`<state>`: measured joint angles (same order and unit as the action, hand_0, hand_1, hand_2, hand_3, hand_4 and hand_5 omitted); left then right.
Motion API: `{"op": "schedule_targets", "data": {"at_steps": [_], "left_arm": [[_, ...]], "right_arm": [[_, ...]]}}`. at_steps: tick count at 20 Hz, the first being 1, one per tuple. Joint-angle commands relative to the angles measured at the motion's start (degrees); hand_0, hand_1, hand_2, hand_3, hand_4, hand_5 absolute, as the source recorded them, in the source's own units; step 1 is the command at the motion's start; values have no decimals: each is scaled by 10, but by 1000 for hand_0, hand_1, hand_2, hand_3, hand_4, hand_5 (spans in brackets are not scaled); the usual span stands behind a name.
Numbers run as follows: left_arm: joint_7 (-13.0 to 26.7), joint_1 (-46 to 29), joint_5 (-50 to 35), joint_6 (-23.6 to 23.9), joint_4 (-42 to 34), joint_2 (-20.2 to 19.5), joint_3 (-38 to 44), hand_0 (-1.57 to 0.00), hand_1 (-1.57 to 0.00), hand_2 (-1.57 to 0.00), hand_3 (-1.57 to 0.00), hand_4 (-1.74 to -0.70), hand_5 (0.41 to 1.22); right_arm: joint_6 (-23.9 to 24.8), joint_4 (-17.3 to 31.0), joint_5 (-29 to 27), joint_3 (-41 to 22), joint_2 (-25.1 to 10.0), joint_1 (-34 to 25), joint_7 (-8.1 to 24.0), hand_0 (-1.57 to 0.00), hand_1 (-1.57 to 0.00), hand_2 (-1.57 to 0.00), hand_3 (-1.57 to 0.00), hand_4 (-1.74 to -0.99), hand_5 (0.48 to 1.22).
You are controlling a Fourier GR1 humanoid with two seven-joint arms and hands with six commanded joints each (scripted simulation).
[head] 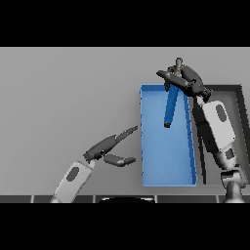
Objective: Pick up the blue pipe and place it into the blue bin.
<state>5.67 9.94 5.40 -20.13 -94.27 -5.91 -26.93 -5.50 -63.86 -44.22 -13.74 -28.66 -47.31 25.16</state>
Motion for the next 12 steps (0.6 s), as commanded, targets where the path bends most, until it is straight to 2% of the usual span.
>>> {"op": "schedule_targets", "data": {"at_steps": [1,2,4,5,6,7,8,9,10,12], "left_arm": [[6,5,-4,0,2,1,4,1,1,1,1,-874,479],[5,1,1,2,-1,2,0,1,1,1,1,-877,479],[7,3,-5,0,0,2,3,1,1,1,1,-880,475],[5,1,-2,1,-2,1,1,1,1,1,1,-881,476],[2,-2,-3,0,-5,-2,2,1,1,1,1,-883,479],[6,-6,-2,1,-3,1,-2,1,1,1,1,-885,481],[-1,-10,2,2,-5,-3,-2,1,1,1,1,-886,483],[8,-3,1,4,-6,1,-1,1,1,1,1,-885,486],[5,-2,1,3,-6,1,-1,1,1,1,1,-883,490],[11,4,0,3,-6,2,1,1,1,1,1,-880,495]], "right_arm": [[17,-5,1,-3,-3,13,13,-1571,-1571,-1571,-1571,-1499,1221],[22,-5,6,-11,-6,27,23,-1571,-1571,-1571,-1571,-1499,1221],[35,-13,15,-26,-17,49,59,-1571,-1571,-1571,-1025,-1586,1221],[32,-8,21,-31,-20,55,80,-1571,-1571,-1571,-820,-1617,1221],[23,-16,29,-41,-23,69,94,-1571,-1571,-1571,-681,-1642,1221],[27,-10,33,-56,-28,72,98,-1571,-1571,-1571,-617,-1662,1221],[38,-4,21,-79,-42,74,98,-1571,-1571,-1571,-808,-1617,1199],[50,10,10,-105,-44,75,98,-1571,-1514,-1454,-960,-1573,1188],[62,27,-14,-133,-54,74,98,-1257,-1211,-1163,-768,-1515,1176],[90,60,-100,-205,-69,48,98,-804,-775,-744,-491,-1385,1114]]}}
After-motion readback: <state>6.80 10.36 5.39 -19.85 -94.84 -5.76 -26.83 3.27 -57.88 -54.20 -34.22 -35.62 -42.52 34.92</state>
